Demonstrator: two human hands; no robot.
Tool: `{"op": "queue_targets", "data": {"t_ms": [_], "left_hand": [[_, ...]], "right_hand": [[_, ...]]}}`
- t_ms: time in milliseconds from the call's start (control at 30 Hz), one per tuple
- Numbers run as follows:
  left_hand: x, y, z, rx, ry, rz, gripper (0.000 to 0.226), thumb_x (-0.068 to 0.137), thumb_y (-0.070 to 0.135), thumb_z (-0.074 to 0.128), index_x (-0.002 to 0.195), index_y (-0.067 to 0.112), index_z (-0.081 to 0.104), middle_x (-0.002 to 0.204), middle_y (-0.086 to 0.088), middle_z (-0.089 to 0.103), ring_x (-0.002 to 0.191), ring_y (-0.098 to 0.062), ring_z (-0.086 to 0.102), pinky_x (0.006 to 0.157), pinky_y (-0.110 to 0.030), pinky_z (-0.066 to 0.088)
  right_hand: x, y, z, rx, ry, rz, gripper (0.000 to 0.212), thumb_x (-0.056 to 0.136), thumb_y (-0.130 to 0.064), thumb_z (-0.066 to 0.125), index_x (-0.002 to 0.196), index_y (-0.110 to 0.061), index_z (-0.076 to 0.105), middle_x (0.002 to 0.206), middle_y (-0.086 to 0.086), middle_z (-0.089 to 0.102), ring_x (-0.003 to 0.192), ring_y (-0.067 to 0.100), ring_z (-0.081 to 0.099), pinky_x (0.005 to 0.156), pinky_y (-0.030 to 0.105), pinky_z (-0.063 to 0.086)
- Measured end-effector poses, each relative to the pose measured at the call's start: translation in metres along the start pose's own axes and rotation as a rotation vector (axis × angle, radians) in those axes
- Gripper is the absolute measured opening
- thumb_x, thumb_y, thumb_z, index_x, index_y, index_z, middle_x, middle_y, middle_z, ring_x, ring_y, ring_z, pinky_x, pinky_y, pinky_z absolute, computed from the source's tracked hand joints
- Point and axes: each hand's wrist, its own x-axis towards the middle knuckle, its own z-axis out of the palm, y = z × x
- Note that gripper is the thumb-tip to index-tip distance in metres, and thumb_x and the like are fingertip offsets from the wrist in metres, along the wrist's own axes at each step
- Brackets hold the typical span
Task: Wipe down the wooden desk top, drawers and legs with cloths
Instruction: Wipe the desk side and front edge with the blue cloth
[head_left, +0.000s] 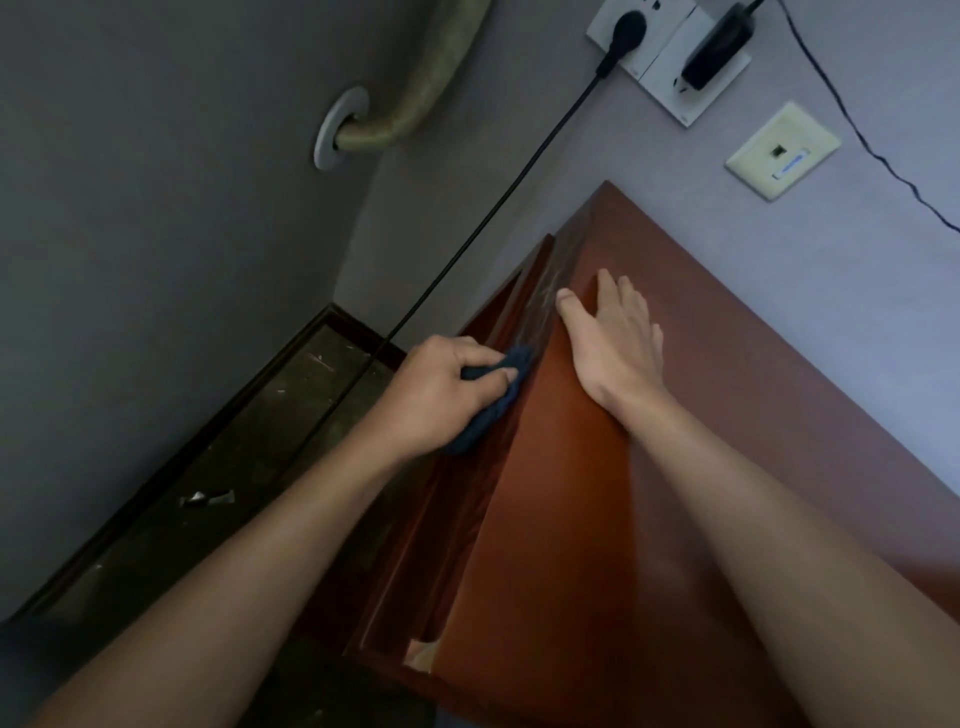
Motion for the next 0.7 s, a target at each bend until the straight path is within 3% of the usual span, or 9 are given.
{"op": "queue_targets", "data": {"t_ms": [100,200,300,533,633,700], "left_hand": [[0.002,0.002,0.001,-0.100,-0.001,0.000,0.012,0.097,0.021,0.072,0.101,0.020,0.083,0.092,-0.005,0.072,0.085,-0.024,0.072,0.080,-0.033,0.054],[0.039,-0.013,0.006,0.134,0.009,-0.093,0.019,0.099,0.029,0.068,0.092,0.019,0.082,0.082,-0.005,0.076,0.074,-0.022,0.071,0.074,-0.037,0.058],[0.061,-0.017,0.011,0.260,0.008,-0.200,0.022,0.100,0.029,0.067,0.094,0.014,0.081,0.072,-0.003,0.069,0.071,-0.021,0.064,0.064,-0.029,0.045],[-0.006,0.019,0.001,-0.007,-0.010,0.049,0.013,0.098,0.024,0.070,0.094,0.026,0.083,0.086,0.000,0.069,0.081,-0.018,0.069,0.075,-0.032,0.052],[0.016,0.013,0.004,0.012,0.017,-0.033,0.017,0.098,0.030,0.070,0.088,0.026,0.083,0.083,0.003,0.074,0.079,-0.017,0.072,0.077,-0.034,0.057],[0.048,0.005,0.007,0.110,0.005,-0.138,0.028,0.098,0.031,0.068,0.073,0.023,0.077,0.067,0.007,0.070,0.065,-0.014,0.067,0.064,-0.029,0.053]], "right_hand": [[0.003,0.000,0.002,-0.008,0.014,-0.001,0.077,0.099,-0.068,0.023,0.164,-0.026,0.015,0.171,0.002,0.009,0.158,0.019,0.005,0.127,0.051,0.006],[0.003,0.000,0.002,-0.007,0.028,-0.010,0.078,0.099,-0.068,0.024,0.163,-0.025,0.017,0.171,0.002,0.011,0.157,0.020,0.007,0.127,0.052,0.007],[0.002,0.000,0.002,-0.002,0.031,-0.013,0.078,0.098,-0.068,0.024,0.163,-0.025,0.018,0.171,0.002,0.012,0.157,0.019,0.007,0.127,0.052,0.007],[0.003,0.002,0.004,-0.023,0.048,-0.025,0.078,0.100,-0.068,0.024,0.164,-0.024,0.017,0.171,0.002,0.011,0.157,0.020,0.007,0.127,0.051,0.008],[0.004,0.002,0.004,-0.024,0.050,-0.027,0.077,0.100,-0.067,0.024,0.163,-0.024,0.017,0.171,0.003,0.011,0.157,0.020,0.007,0.127,0.051,0.008],[0.004,0.001,0.003,-0.024,0.051,-0.026,0.077,0.100,-0.067,0.024,0.163,-0.024,0.017,0.171,0.003,0.012,0.157,0.020,0.007,0.127,0.052,0.009]]}}
